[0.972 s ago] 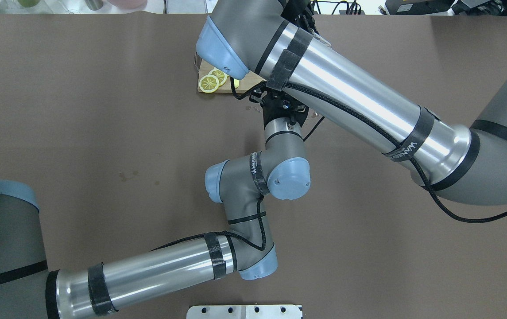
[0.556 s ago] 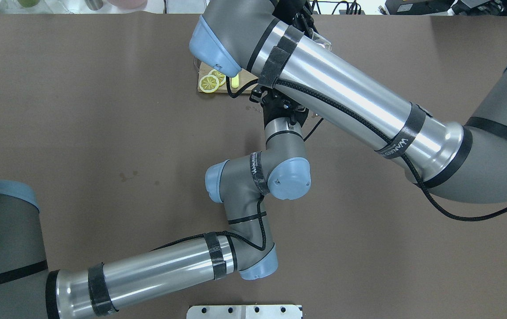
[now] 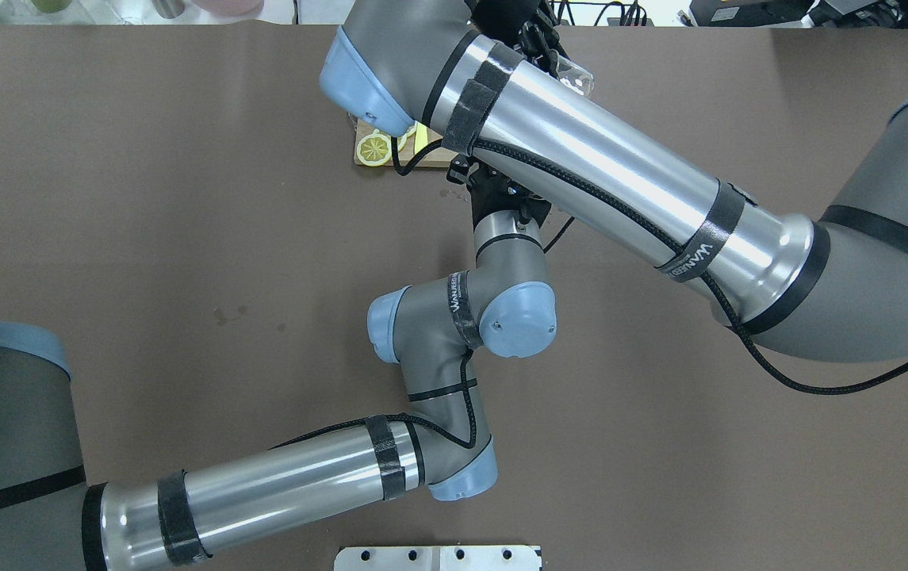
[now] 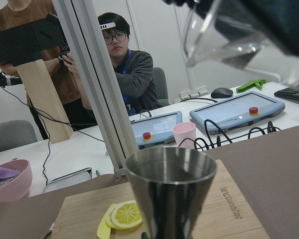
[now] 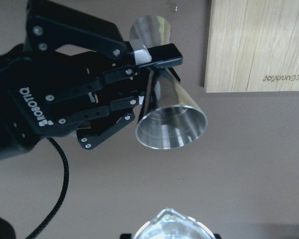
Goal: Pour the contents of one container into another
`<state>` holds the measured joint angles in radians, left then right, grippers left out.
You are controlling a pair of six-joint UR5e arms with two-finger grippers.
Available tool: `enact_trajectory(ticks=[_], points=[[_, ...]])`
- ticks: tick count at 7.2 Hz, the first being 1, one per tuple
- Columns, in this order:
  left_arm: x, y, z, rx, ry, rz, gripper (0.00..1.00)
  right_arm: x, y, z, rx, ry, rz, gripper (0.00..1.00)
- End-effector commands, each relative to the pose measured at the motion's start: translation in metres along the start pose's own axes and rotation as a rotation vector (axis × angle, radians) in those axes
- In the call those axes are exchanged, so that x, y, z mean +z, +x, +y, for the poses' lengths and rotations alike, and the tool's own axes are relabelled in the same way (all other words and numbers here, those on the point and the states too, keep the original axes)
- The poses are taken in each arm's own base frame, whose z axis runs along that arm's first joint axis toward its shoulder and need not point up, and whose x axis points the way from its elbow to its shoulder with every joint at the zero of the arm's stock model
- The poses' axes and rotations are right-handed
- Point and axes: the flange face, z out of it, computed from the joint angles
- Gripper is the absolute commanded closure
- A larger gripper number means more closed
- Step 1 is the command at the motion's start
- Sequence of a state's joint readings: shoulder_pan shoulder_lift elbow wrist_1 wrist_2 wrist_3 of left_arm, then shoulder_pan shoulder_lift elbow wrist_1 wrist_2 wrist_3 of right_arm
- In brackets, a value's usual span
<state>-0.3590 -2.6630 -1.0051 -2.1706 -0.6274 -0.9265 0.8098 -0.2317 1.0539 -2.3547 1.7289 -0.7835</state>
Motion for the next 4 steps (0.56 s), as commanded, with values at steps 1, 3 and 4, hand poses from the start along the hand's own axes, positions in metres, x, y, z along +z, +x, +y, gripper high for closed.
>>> enact_trajectory(ticks=[1,3,4], points=[[-0.0011,0.0007,0.0002,-0.001,0.000,0.002,1.00,-0.0028,-0.0016,-0.0051,-0.036,-0.033,0.007,1.00],[-0.0011,0.0007,0.0002,-0.001,0.000,0.002,1.00,-0.0024,-0.0055,-0.0094,-0.062,-0.079,0.015,1.00],[-0.0011,0.0007,0.0002,-0.002,0.000,0.002,1.00,-0.0007,-0.0039,-0.0110,-0.078,-0.093,0.015,1.00]])
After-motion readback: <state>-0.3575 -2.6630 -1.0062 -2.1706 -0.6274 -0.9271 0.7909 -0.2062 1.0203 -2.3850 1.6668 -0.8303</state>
